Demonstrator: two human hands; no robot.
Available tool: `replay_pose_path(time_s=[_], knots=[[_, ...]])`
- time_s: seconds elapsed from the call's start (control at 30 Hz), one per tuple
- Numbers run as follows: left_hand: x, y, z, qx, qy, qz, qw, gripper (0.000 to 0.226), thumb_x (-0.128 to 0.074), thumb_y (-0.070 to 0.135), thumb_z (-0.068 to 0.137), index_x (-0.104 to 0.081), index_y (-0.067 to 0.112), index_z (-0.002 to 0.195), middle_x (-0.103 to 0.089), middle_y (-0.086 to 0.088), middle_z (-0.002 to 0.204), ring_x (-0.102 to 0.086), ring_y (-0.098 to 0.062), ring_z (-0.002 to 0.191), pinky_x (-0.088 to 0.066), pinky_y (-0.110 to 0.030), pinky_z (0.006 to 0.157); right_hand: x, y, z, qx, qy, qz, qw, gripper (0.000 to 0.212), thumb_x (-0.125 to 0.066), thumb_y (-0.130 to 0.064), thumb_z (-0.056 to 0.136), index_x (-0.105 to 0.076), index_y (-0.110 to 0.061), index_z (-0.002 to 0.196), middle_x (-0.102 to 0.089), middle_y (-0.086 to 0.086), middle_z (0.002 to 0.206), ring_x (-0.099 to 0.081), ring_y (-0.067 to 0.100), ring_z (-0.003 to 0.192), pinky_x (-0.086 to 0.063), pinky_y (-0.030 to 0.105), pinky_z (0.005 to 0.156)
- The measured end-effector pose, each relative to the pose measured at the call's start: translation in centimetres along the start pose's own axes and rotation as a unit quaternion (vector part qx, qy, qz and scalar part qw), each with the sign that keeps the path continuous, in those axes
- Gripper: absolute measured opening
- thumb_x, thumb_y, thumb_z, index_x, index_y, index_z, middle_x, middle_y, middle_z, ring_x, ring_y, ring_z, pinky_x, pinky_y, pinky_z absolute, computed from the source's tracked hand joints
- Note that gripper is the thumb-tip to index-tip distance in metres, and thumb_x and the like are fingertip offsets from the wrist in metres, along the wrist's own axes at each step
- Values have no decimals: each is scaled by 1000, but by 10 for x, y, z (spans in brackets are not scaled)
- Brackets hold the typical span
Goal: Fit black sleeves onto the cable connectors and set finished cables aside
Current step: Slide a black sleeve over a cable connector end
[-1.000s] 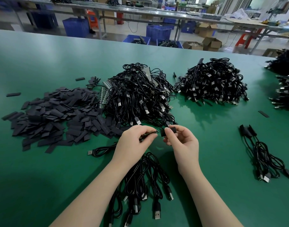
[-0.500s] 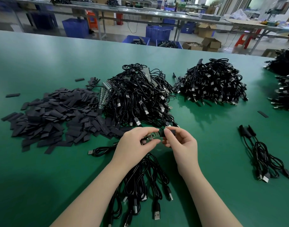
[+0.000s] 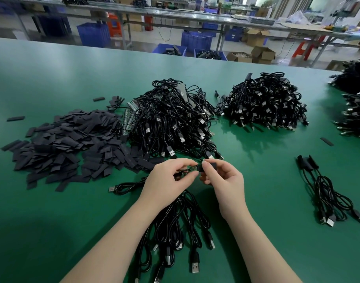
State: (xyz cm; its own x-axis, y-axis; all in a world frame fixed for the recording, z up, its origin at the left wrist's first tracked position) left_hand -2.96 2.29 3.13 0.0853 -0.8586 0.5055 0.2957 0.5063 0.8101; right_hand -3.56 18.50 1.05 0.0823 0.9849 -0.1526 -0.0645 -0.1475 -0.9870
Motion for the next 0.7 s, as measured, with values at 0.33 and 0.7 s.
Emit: replay_pose_path(time_s=[0.33,0.7], knots=[[2,3,3,-13,6,-69,997,13,-63,42,83,-67,48,94,-67,20,85,-63,-3,82,-49,-15,71,-13,-4,0,0,-80,18,997,12,-78,-14,79,-79,-25,83,-75,-6,86,-66,6,69,-53,18,70],[-1,-1,2,7,0,-67,998,18,-68,49,82,-70,48,100,-70,24,93,-64,2,90,-50,-14,77,-3,-11,1,36,-24,-31,999,28,-78,-4,79,-79,-31,71,-77,-7,90,-70,6,73,-54,16,69]])
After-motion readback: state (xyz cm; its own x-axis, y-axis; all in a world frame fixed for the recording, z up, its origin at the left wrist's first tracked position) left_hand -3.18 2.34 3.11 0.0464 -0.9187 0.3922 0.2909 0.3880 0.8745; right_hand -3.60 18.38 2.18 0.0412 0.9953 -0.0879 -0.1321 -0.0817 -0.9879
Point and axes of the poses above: each hand's wrist, its own z-axis towards the middle knuckle, its own x-axis out of the back of the hand, y = z × x, the point moved 9 cm from there along z, towards the middle knuckle
